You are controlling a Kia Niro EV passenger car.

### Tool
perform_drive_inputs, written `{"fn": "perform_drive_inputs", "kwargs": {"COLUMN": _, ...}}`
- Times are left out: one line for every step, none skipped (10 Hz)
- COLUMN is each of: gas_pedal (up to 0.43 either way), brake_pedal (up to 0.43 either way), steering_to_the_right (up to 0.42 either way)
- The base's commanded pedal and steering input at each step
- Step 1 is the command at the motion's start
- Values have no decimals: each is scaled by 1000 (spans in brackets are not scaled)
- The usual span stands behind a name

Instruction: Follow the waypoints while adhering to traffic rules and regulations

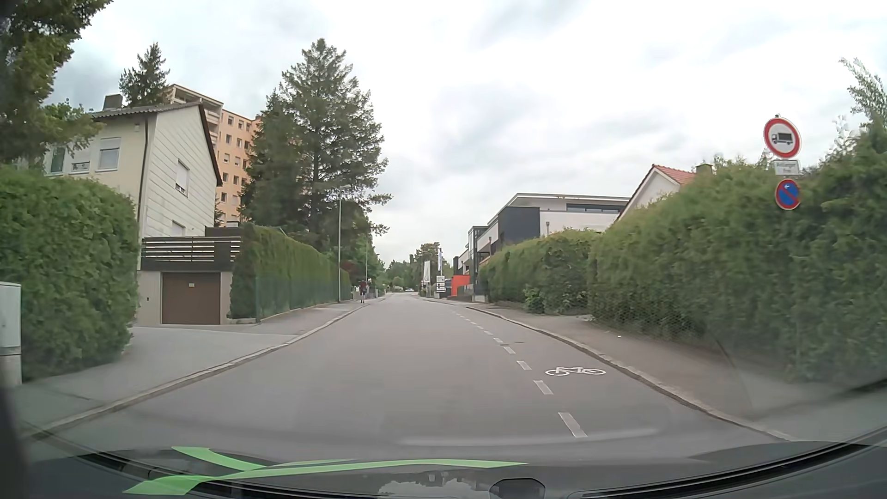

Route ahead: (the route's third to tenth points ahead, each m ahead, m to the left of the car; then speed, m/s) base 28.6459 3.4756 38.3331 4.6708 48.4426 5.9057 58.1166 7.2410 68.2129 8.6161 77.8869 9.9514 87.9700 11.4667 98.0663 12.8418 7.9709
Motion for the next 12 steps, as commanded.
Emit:
{"fn": "perform_drive_inputs", "kwargs": {"gas_pedal": 197, "brake_pedal": 0, "steering_to_the_right": -29}}
{"fn": "perform_drive_inputs", "kwargs": {"gas_pedal": 197, "brake_pedal": 0, "steering_to_the_right": -28}}
{"fn": "perform_drive_inputs", "kwargs": {"gas_pedal": 197, "brake_pedal": 0, "steering_to_the_right": -28}}
{"fn": "perform_drive_inputs", "kwargs": {"gas_pedal": 197, "brake_pedal": 0, "steering_to_the_right": -28}}
{"fn": "perform_drive_inputs", "kwargs": {"gas_pedal": 197, "brake_pedal": 0, "steering_to_the_right": -28}}
{"fn": "perform_drive_inputs", "kwargs": {"gas_pedal": 197, "brake_pedal": 0, "steering_to_the_right": -28}}
{"fn": "perform_drive_inputs", "kwargs": {"gas_pedal": 197, "brake_pedal": 0, "steering_to_the_right": -28}}
{"fn": "perform_drive_inputs", "kwargs": {"gas_pedal": 197, "brake_pedal": 0, "steering_to_the_right": -28}}
{"fn": "perform_drive_inputs", "kwargs": {"gas_pedal": 197, "brake_pedal": 0, "steering_to_the_right": -28}}
{"fn": "perform_drive_inputs", "kwargs": {"gas_pedal": 197, "brake_pedal": 0, "steering_to_the_right": -27}}
{"fn": "perform_drive_inputs", "kwargs": {"gas_pedal": 197, "brake_pedal": 0, "steering_to_the_right": -24}}
{"fn": "perform_drive_inputs", "kwargs": {"gas_pedal": 197, "brake_pedal": 0, "steering_to_the_right": -21}}
